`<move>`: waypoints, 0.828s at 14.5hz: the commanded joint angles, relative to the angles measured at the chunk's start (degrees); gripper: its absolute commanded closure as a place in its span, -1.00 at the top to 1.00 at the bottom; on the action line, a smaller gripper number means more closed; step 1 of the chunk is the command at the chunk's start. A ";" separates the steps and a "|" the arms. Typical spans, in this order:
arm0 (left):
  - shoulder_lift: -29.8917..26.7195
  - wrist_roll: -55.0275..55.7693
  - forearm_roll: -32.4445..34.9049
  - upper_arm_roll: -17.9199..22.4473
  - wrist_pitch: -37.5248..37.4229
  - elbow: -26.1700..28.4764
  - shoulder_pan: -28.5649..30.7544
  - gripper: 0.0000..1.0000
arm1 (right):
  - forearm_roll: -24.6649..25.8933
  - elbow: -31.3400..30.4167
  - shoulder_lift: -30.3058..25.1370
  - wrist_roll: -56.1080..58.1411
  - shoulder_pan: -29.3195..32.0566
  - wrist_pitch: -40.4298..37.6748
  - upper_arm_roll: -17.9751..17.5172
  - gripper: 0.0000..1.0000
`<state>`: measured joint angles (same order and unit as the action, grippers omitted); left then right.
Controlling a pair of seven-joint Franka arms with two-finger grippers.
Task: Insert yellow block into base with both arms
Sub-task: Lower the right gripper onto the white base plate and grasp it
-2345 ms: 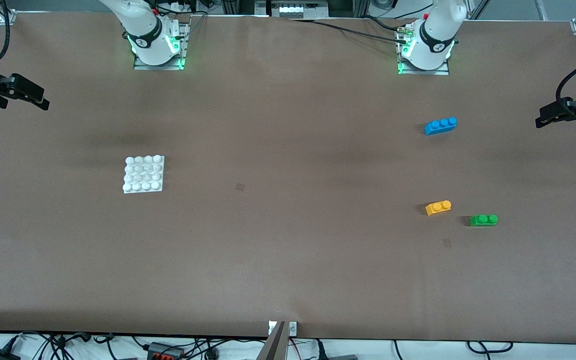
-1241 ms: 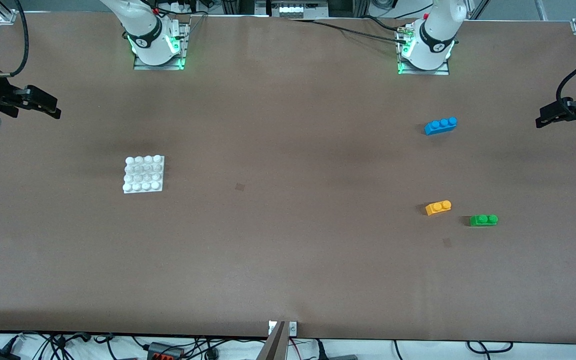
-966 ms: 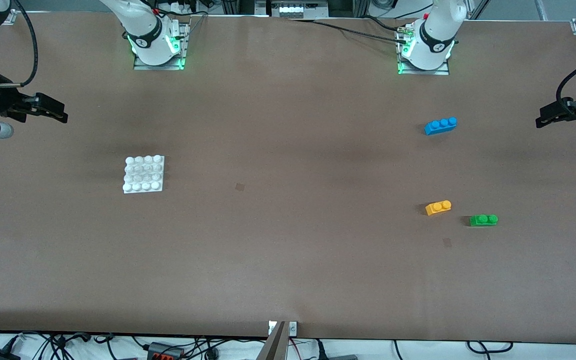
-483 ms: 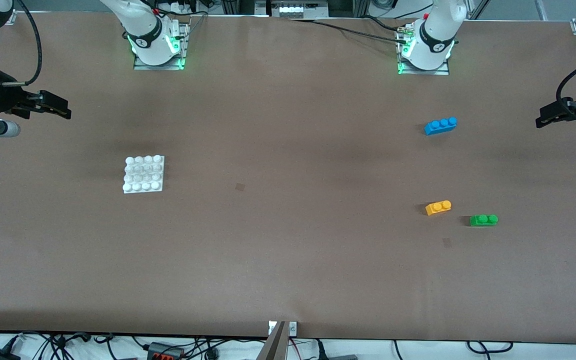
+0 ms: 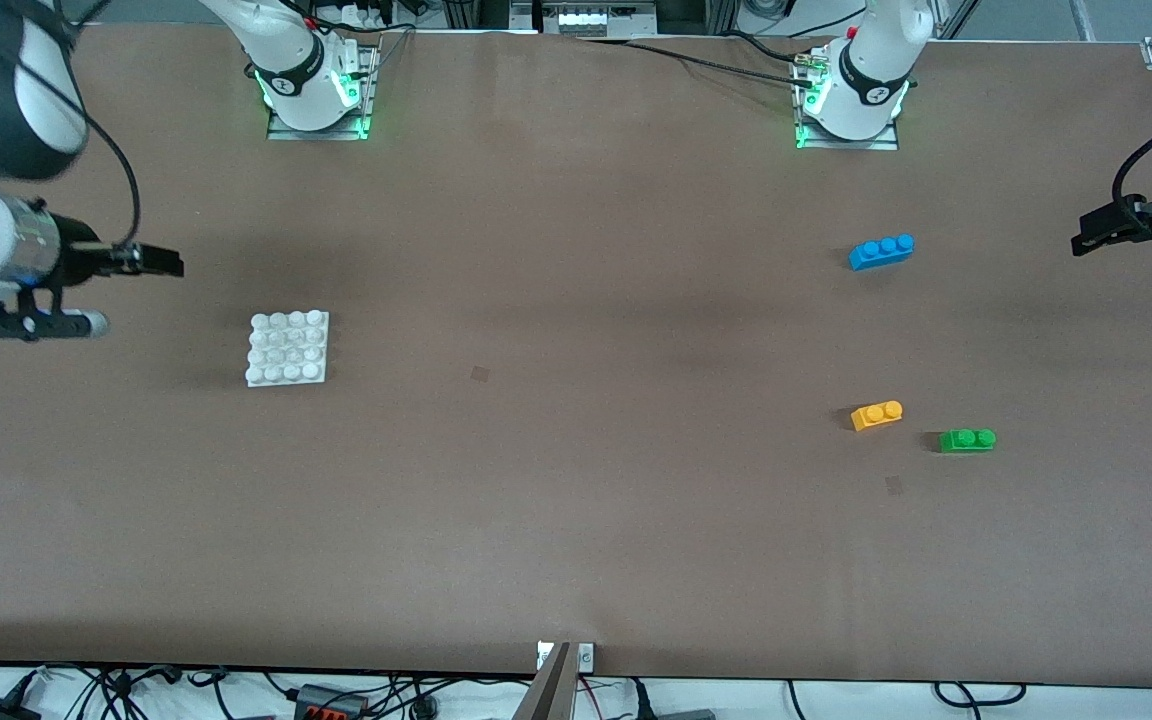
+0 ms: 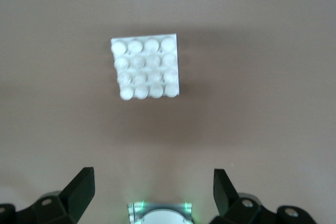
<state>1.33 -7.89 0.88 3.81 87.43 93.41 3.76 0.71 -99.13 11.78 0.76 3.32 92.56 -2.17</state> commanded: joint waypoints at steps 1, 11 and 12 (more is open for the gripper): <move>-0.54 -1.08 1.32 0.15 -0.33 0.46 -0.07 1.00 | 0.87 -10.51 -0.88 1.26 1.60 11.71 -0.29 1.00; -0.54 -1.08 1.23 0.15 -0.33 0.46 -0.07 1.00 | -0.36 -26.99 6.05 4.93 3.80 42.60 -0.55 1.00; -0.54 -1.08 1.23 0.15 -0.33 0.46 -0.07 1.00 | -2.02 -26.99 7.02 6.43 4.15 43.66 -0.56 1.00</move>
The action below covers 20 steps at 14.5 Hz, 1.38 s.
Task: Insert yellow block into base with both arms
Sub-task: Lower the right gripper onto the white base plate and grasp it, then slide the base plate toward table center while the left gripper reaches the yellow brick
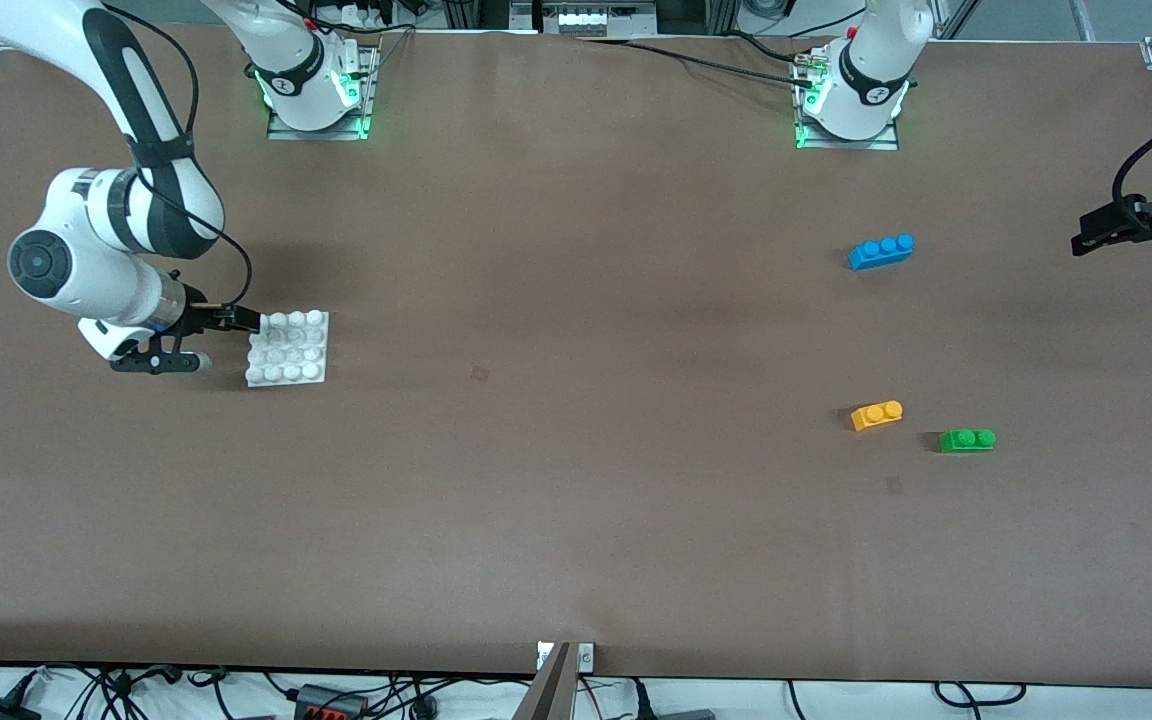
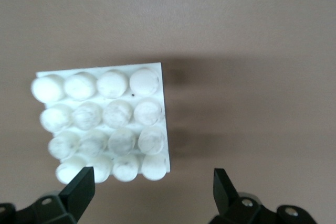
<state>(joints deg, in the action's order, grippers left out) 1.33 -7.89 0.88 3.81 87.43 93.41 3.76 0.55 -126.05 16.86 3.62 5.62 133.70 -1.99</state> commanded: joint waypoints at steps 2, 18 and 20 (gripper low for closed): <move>-0.54 -1.08 1.23 0.14 -0.33 0.45 -0.07 1.00 | -7.56 -0.07 2.65 8.49 1.85 2.70 -0.73 1.00; -0.54 -1.08 0.97 0.14 -0.33 0.45 0.02 1.00 | -13.74 0.37 8.36 12.21 -0.26 6.31 -1.08 0.45; -0.54 -1.08 0.96 0.14 -0.33 0.37 0.02 1.00 | -13.74 0.46 9.06 12.20 -0.35 6.31 -1.08 0.14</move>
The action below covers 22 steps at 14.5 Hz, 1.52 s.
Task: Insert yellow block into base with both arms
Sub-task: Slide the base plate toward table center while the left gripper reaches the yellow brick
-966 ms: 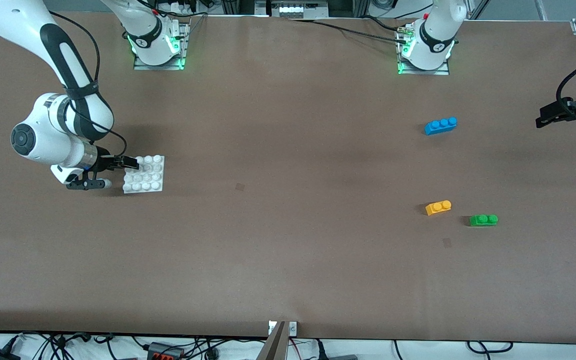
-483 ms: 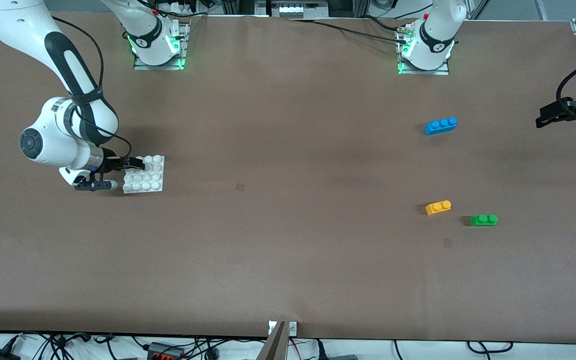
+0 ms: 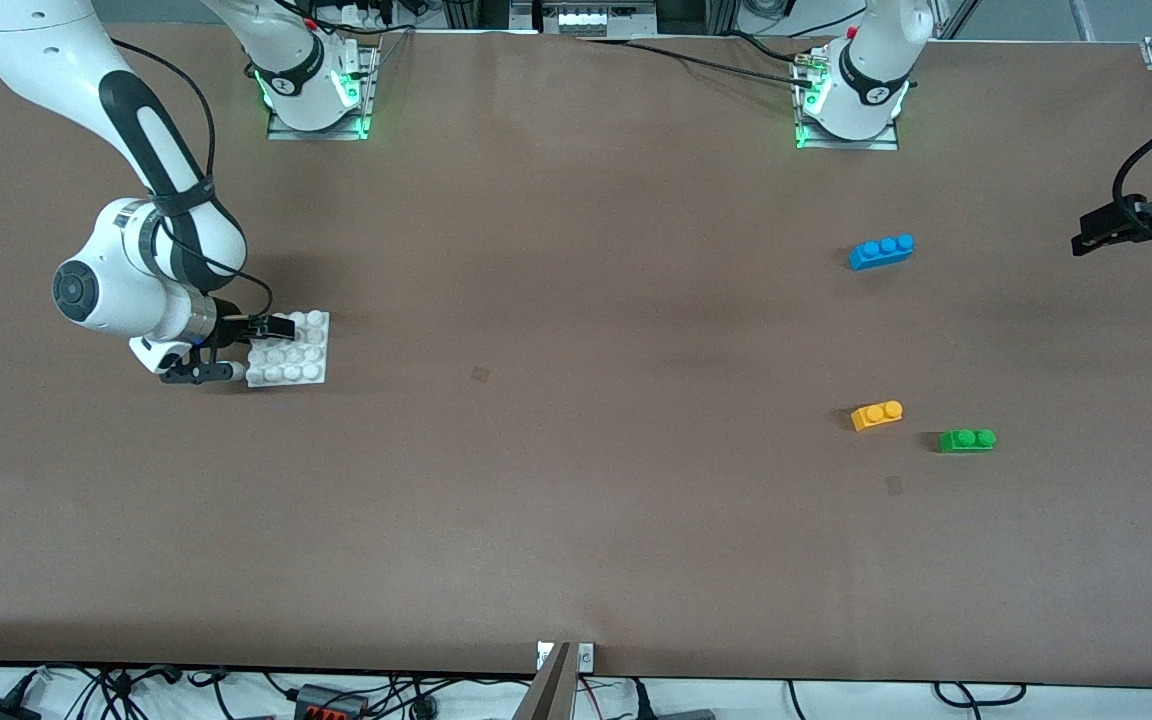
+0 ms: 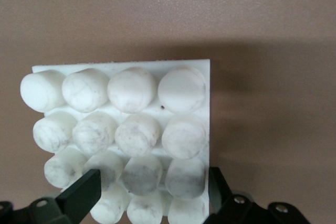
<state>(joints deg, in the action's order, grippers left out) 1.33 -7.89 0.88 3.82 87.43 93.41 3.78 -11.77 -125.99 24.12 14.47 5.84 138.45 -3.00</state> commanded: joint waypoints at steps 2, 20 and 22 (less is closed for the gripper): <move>-0.36 -1.17 0.96 0.13 -0.33 0.01 0.00 1.00 | -1.32 0.57 1.81 1.44 -0.57 1.56 -0.07 0.07; 15.73 -0.02 -6.95 -0.04 21.17 6.31 -0.97 1.00 | -1.50 5.74 4.70 -15.94 -20.76 1.38 -0.51 0.07; 15.81 1.89 -6.95 -0.66 25.67 9.32 -2.55 1.00 | -1.50 8.82 6.64 -20.43 -24.81 1.38 -0.51 0.07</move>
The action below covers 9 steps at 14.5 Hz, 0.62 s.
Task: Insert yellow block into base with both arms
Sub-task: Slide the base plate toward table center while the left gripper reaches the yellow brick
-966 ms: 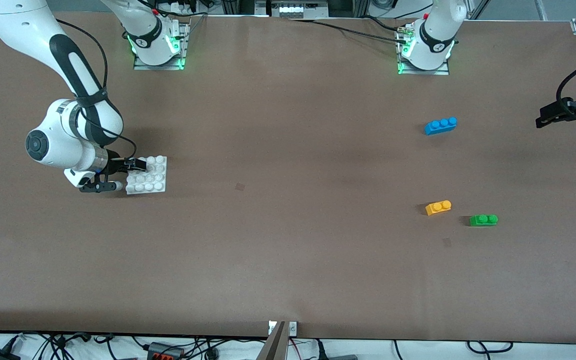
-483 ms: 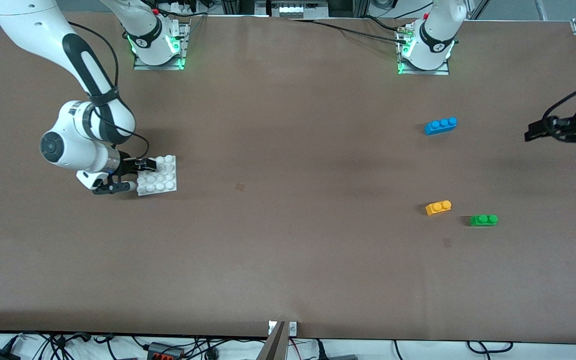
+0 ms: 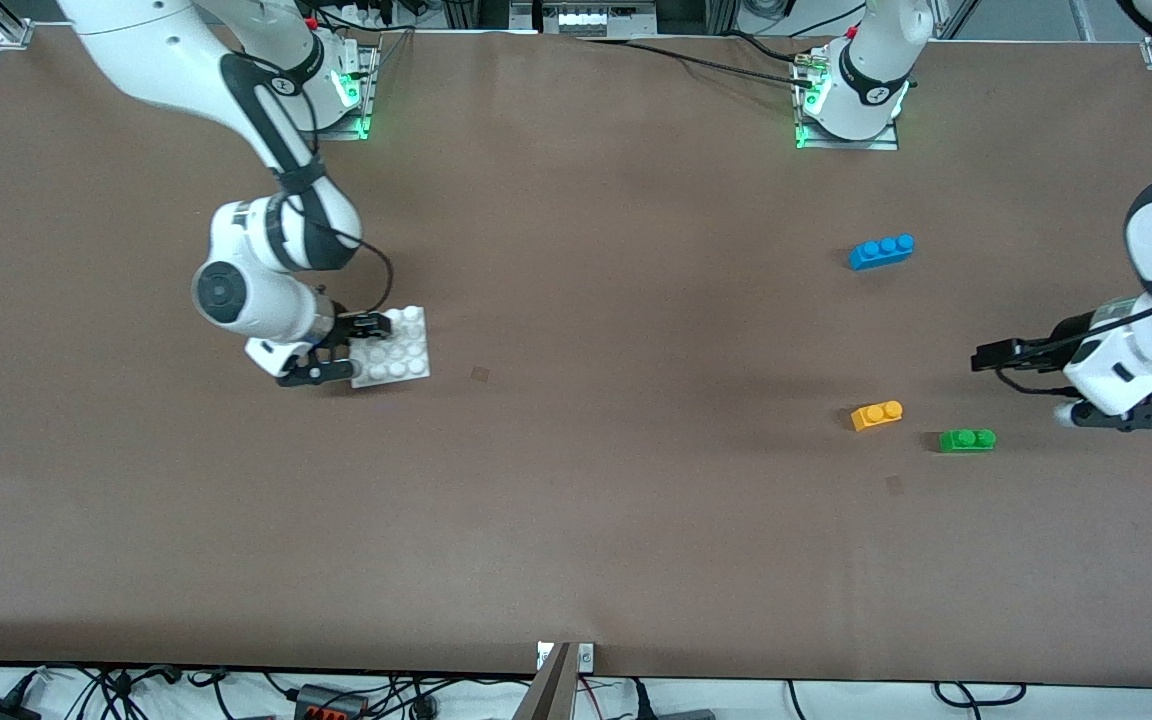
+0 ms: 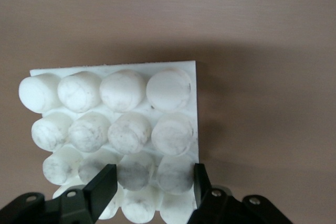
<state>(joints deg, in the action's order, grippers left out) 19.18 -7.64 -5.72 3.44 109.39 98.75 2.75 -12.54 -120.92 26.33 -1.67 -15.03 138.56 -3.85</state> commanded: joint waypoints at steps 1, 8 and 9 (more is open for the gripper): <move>-1.69 5.05 -0.35 -0.71 4.94 4.86 -2.56 1.00 | -0.74 4.55 5.48 -5.61 -5.69 1.54 0.42 0.06; 0.42 12.81 2.03 -0.98 23.41 14.36 -7.84 1.00 | -10.48 12.63 10.67 -9.14 -14.05 1.71 0.33 0.02; 1.20 13.17 2.03 -0.98 24.81 14.45 -7.85 1.00 | -11.19 14.12 11.37 -9.14 -14.50 1.71 0.42 0.02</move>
<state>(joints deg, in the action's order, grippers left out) 19.89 3.73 -4.73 2.48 131.77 112.66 -4.79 -21.10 -110.75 33.06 -9.72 -27.19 138.83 -3.87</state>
